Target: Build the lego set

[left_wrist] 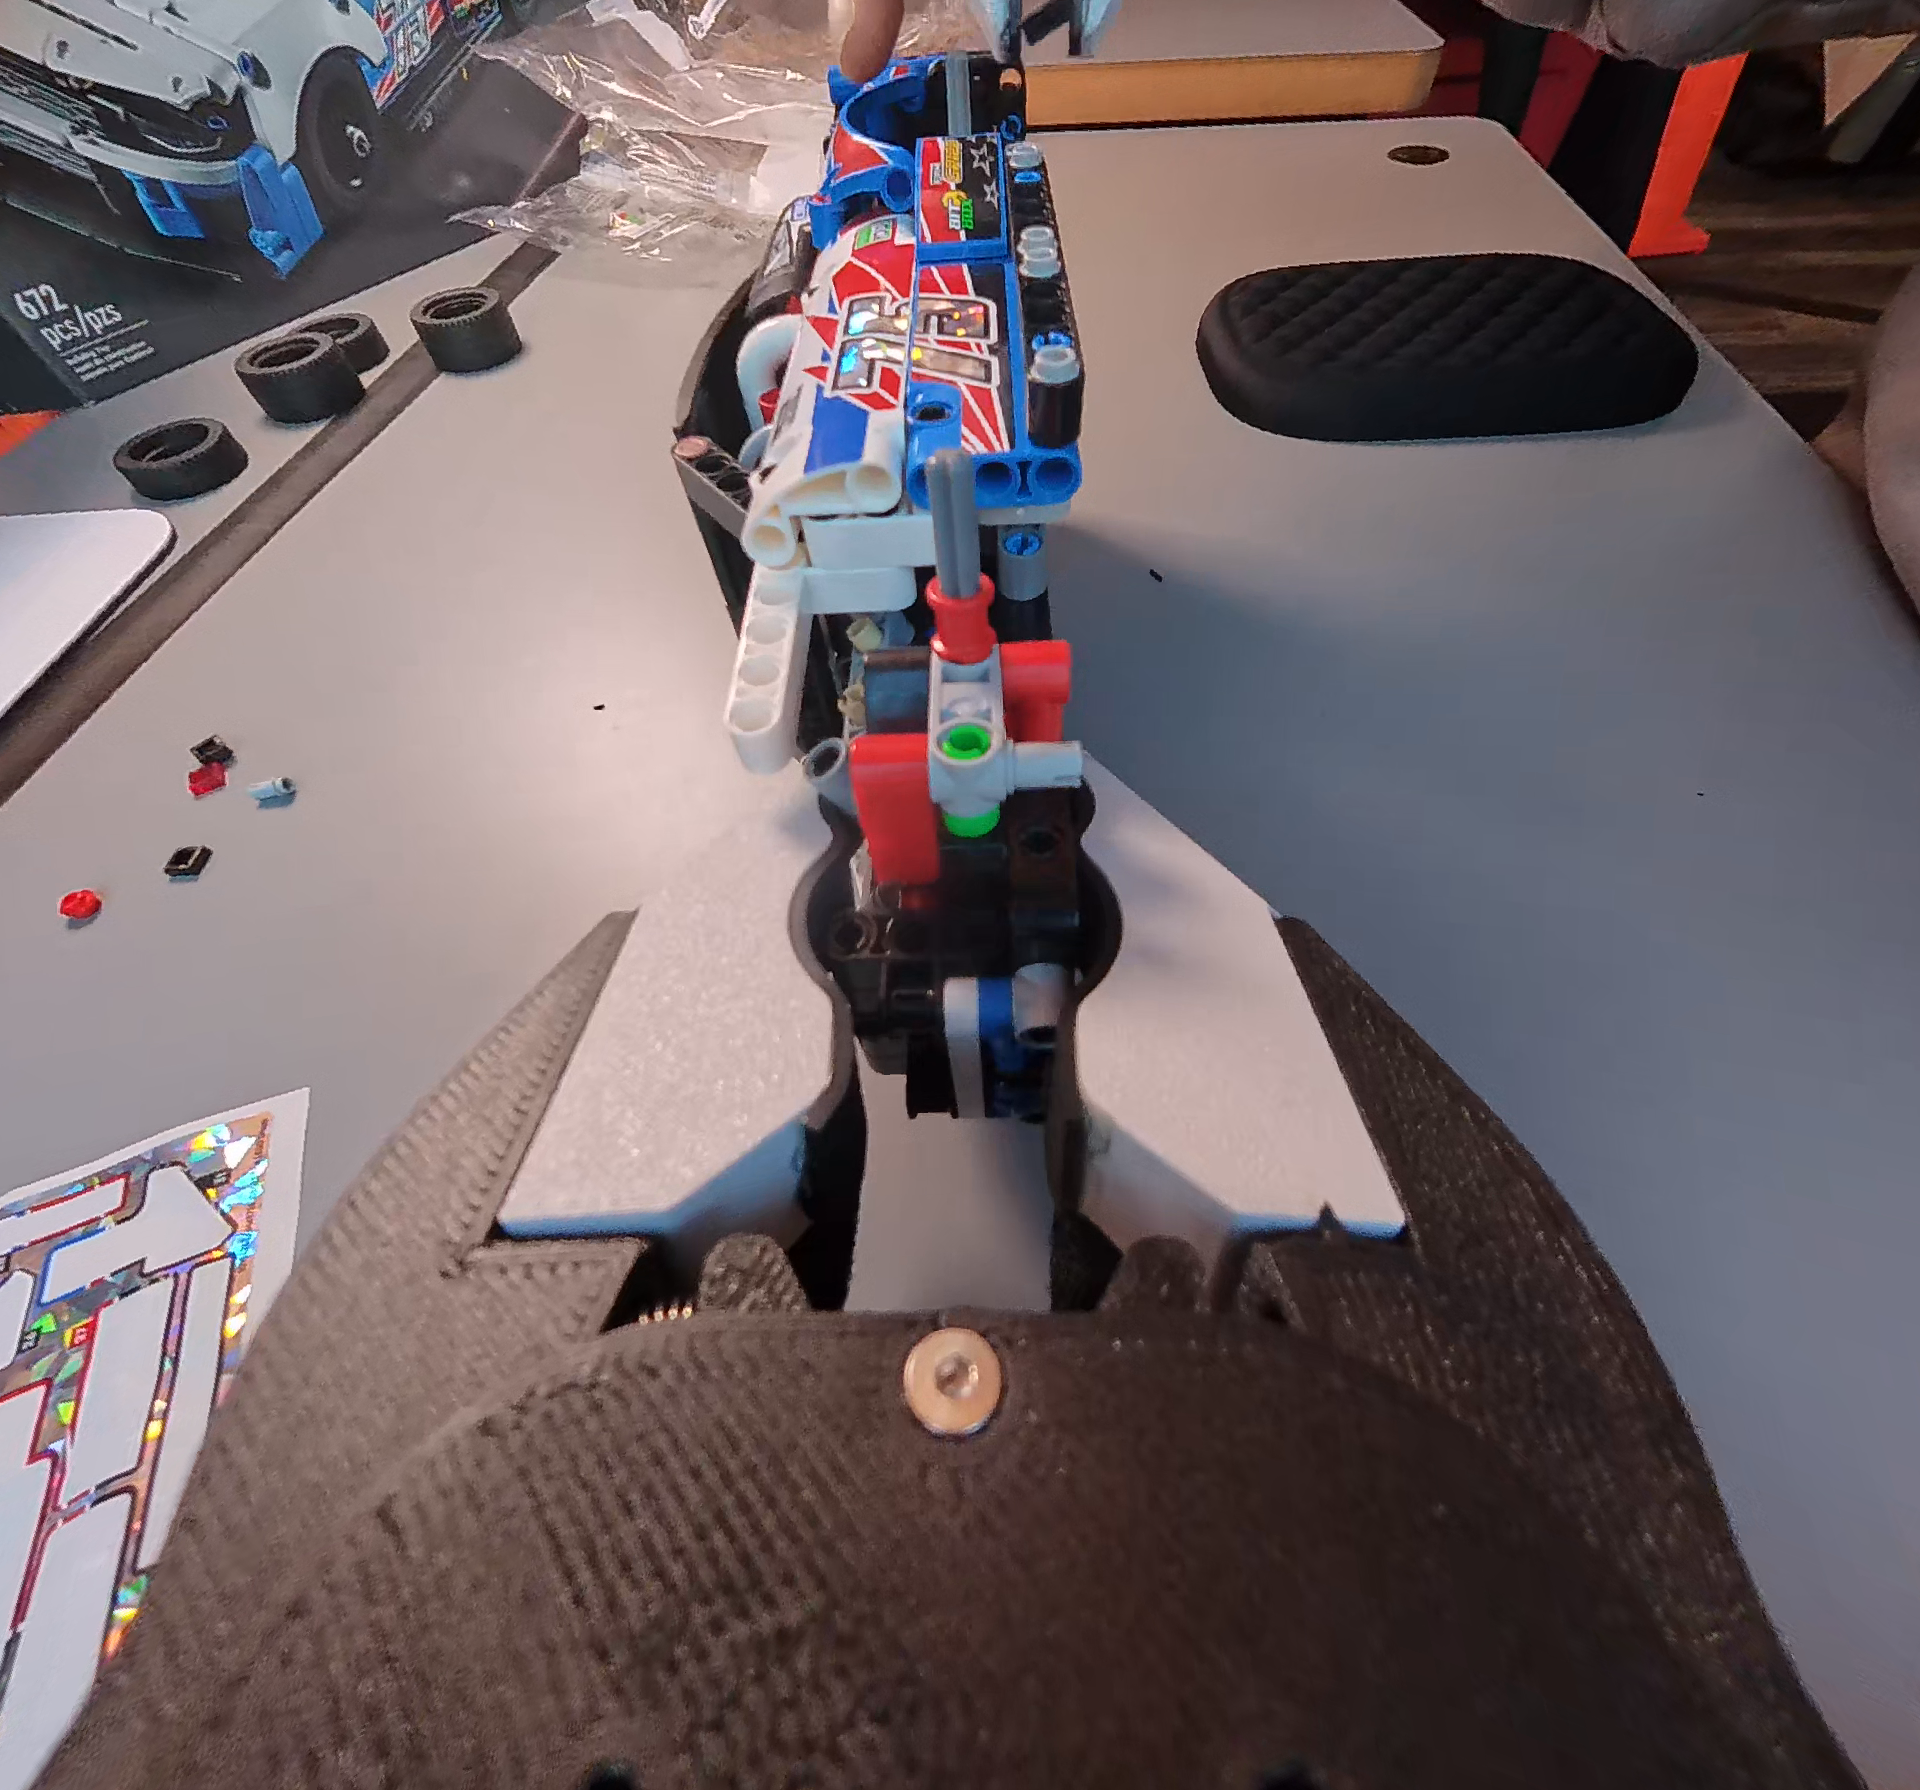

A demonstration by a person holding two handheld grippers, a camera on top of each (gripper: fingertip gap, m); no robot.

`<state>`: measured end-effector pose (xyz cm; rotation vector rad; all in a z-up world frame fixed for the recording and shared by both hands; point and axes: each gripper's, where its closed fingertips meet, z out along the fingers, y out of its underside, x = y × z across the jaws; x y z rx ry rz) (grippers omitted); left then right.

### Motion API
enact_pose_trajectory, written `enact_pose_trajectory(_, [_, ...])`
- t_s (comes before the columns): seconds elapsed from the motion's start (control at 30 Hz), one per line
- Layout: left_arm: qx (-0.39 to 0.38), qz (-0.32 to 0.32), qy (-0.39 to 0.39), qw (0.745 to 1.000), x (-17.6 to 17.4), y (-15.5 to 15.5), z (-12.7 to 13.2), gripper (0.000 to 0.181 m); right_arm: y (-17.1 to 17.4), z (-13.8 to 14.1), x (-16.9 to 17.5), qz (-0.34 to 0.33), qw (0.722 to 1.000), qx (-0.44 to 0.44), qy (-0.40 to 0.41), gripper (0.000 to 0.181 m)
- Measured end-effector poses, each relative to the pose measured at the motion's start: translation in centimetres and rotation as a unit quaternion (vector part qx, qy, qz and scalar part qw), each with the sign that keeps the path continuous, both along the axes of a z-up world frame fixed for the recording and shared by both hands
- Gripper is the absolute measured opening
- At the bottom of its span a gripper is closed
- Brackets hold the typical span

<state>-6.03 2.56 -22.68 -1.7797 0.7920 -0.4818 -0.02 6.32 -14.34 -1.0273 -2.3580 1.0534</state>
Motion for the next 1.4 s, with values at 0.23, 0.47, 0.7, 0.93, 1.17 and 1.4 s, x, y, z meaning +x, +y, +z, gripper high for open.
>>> enact_pose_trajectory(0.23, [-0.019, 0.002, -0.034, 0.999, -0.3, 0.3, 0.1, 0.033, -0.8, 0.8, 0.2, 0.000, 1.000, -0.008, 0.018, 0.005])
enact_pose_trajectory(0.47, [-0.029, 0.006, -0.045, 0.999, -0.4, 0.4, 0.1, 0.033, -1.3, -0.6, 1.2, -0.007, 1.000, -0.009, 0.009, 0.005])
enact_pose_trajectory(0.7, [-0.026, 0.008, -0.041, 0.999, -0.3, 0.3, 0.0, 0.033, -0.8, -7.1, 3.3, -0.023, 0.997, 0.068, -0.034, 0.005])
enact_pose_trajectory(0.93, [-0.027, 0.008, -0.046, 0.999, -0.3, 0.4, 0.1, 0.033, -0.4, -13.9, 5.7, -0.022, 0.986, 0.146, -0.077, 0.007])
enact_pose_trajectory(1.17, [-0.026, 0.009, -0.046, 0.999, -0.3, 0.4, 0.1, 0.033, -0.5, -13.7, 5.5, -0.020, 0.989, 0.134, -0.060, 0.008])
enact_pose_trajectory(1.4, [-0.025, 0.008, -0.047, 0.999, -0.3, 0.3, 0.1, 0.033, -0.5, -13.6, 5.3, -0.018, 0.990, 0.131, -0.057, 0.013])
